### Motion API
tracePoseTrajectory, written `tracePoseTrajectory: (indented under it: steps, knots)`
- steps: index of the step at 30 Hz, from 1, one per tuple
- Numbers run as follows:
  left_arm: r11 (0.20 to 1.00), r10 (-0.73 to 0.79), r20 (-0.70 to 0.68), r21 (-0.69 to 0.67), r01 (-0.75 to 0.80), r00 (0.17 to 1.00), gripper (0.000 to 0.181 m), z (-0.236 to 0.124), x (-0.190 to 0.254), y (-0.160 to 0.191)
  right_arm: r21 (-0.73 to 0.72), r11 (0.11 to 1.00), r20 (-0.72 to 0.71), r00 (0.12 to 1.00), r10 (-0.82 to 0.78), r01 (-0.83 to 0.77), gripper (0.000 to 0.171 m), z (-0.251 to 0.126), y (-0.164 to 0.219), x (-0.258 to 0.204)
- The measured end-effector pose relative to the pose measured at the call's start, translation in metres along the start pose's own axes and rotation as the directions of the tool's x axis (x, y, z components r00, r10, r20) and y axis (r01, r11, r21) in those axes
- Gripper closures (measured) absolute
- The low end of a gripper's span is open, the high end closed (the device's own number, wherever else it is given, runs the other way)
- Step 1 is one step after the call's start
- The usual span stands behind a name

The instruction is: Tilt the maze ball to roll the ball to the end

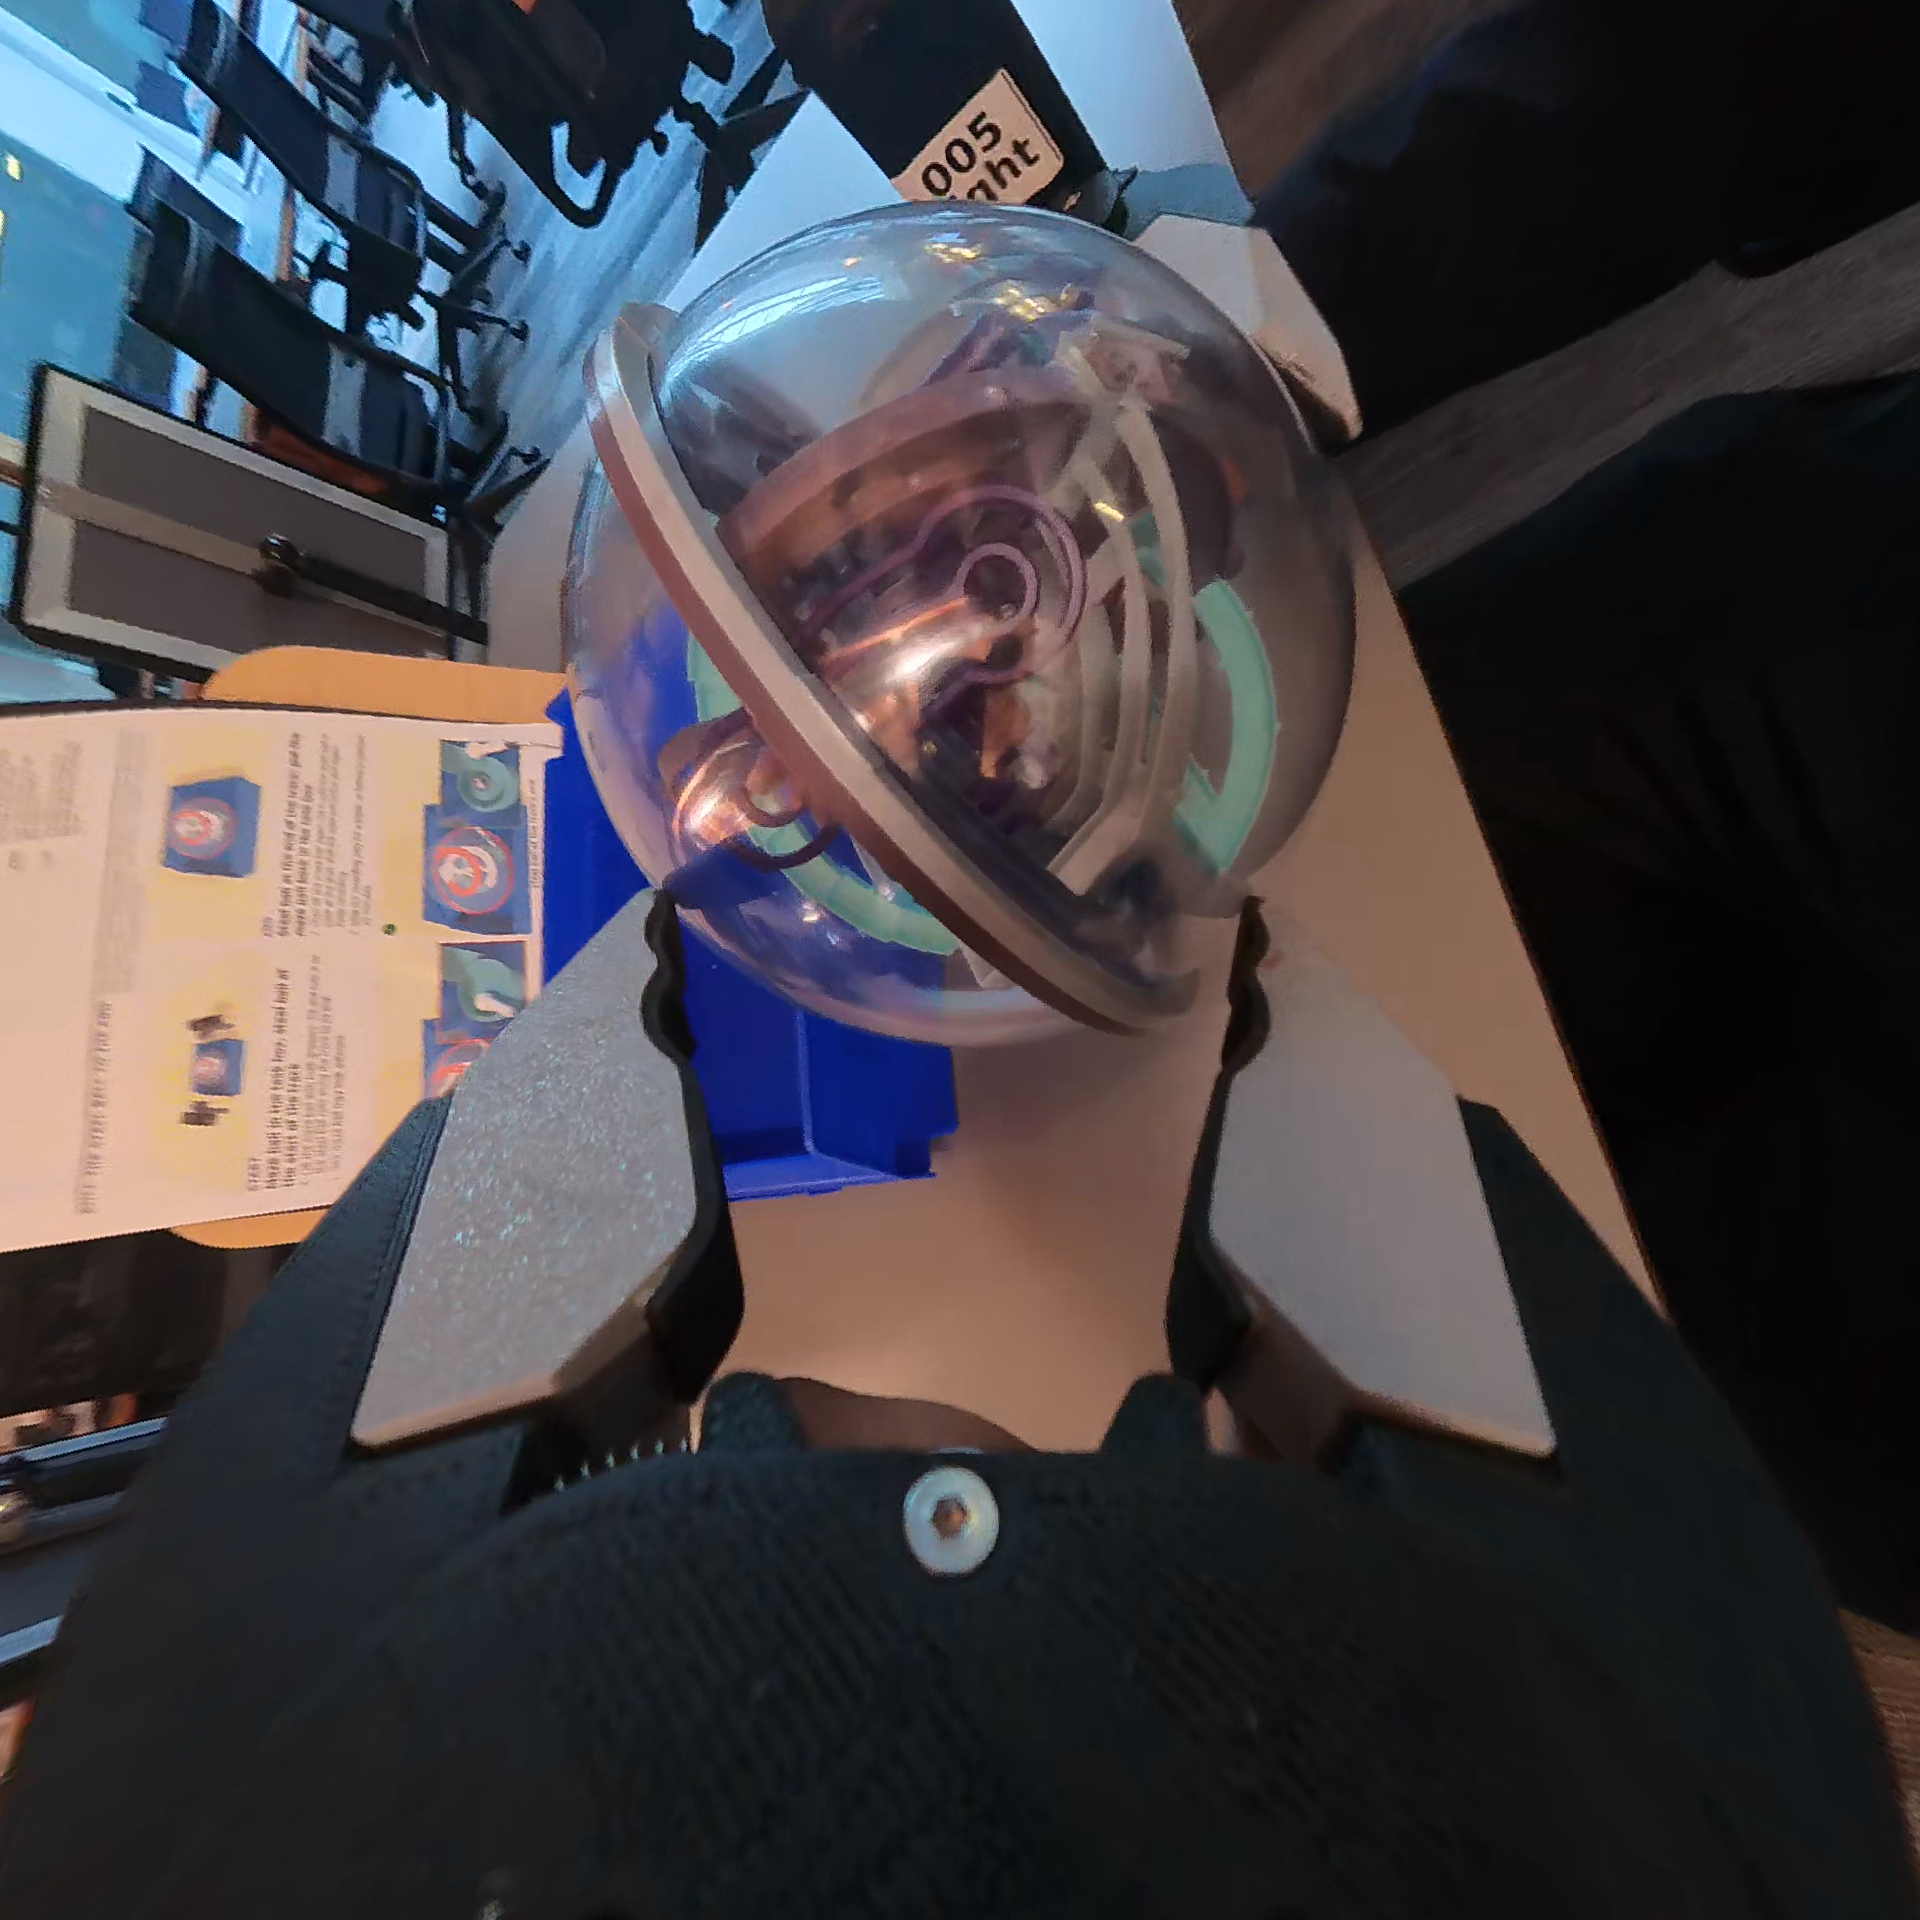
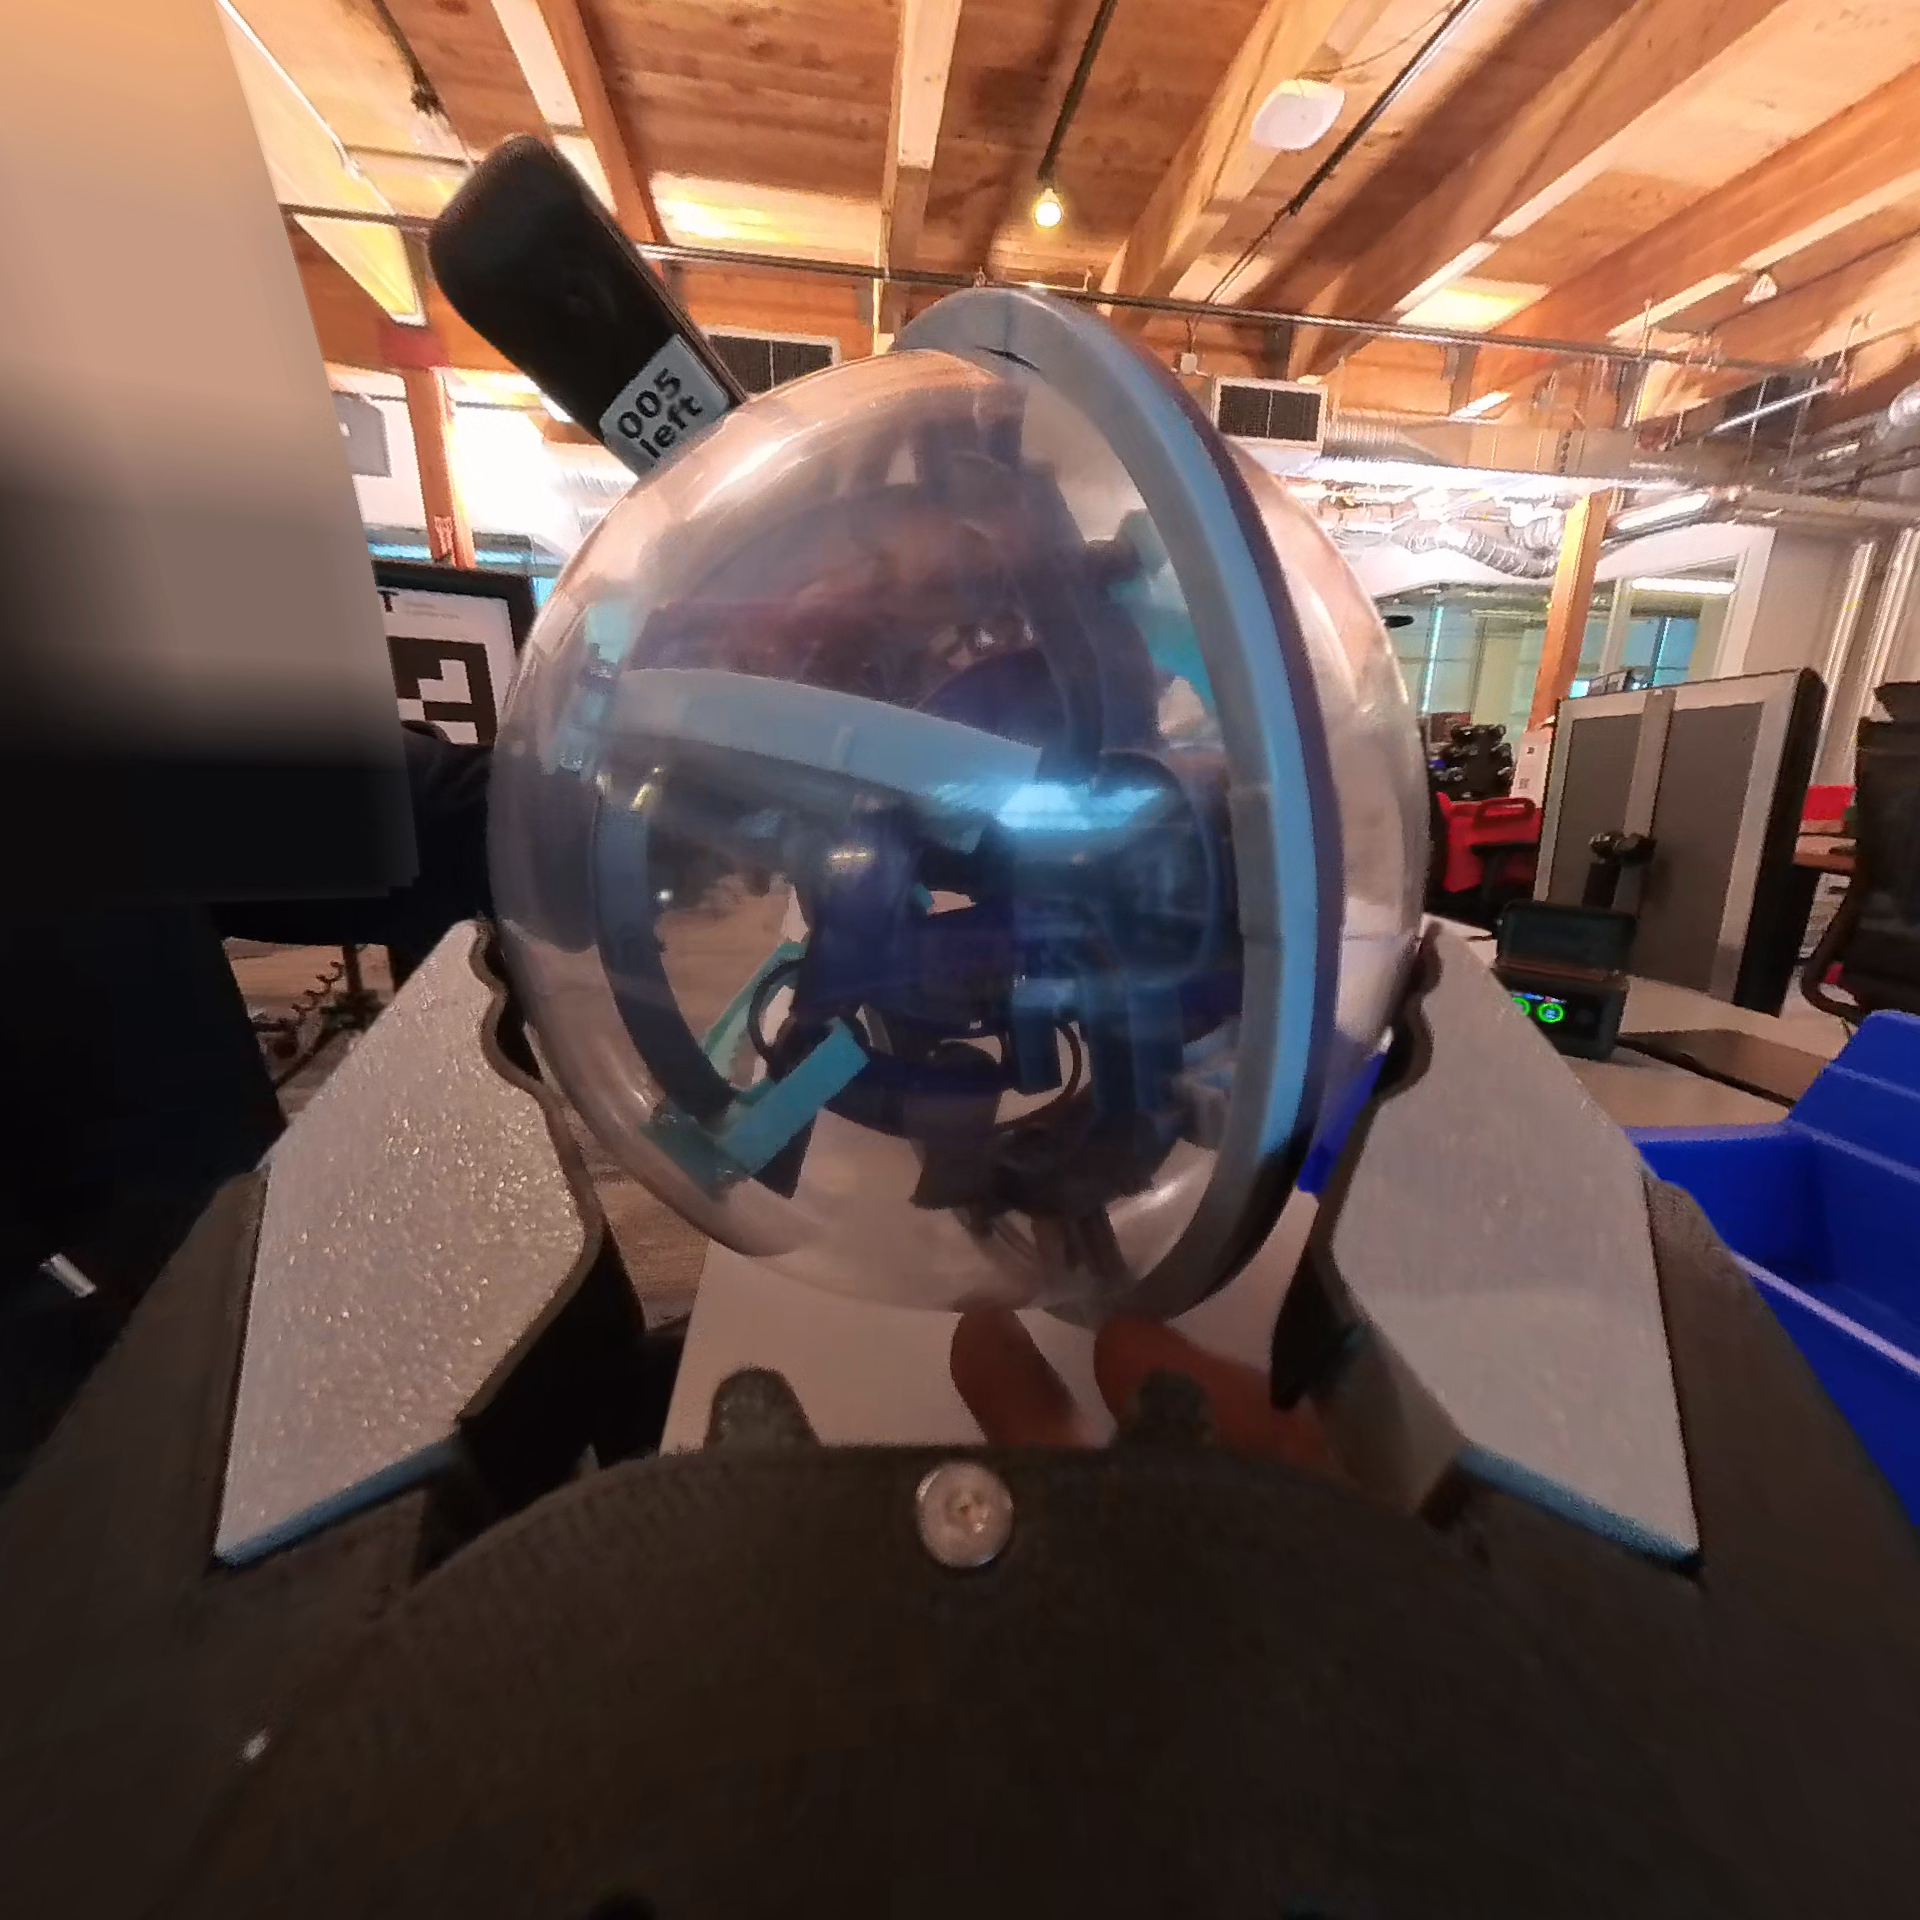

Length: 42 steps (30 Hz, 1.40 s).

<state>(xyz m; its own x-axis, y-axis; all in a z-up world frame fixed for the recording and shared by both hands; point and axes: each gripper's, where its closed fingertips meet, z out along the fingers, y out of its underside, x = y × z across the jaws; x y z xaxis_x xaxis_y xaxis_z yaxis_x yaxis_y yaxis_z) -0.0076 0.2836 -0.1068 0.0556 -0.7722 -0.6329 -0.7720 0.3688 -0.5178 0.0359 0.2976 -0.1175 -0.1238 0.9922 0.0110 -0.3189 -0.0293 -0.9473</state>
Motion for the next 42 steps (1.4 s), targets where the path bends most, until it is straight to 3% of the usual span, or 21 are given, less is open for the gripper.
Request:
tracePoseTrajectory:
  steps: [20, 29, 42]
  knots:
    - [0.994, 0.11, 0.071, -0.03, -0.108, 0.991, 0.076, -0.005, 0.006, -0.004, -0.041, 0.991, 0.027, 0.992, -0.123, 0.124, 0.014, 0.002, 0.004, -0.007]
    - [0.991, 0.135, 0.084, -0.013, -0.134, 0.987, 0.074, 0.005, 0.019, 0.007, -0.218, 0.962, 0.035, 0.986, -0.163, 0.167, 0.014, -0.002, 0.034, -0.004]
    - [0.998, 0.058, 0.087, 0.03, -0.061, 0.995, 0.072, 0.027, 0.031, 0.025, -0.348, 0.929, 0.015, 0.992, -0.128, 0.125, 0.014, -0.015, 0.06, 0.002]
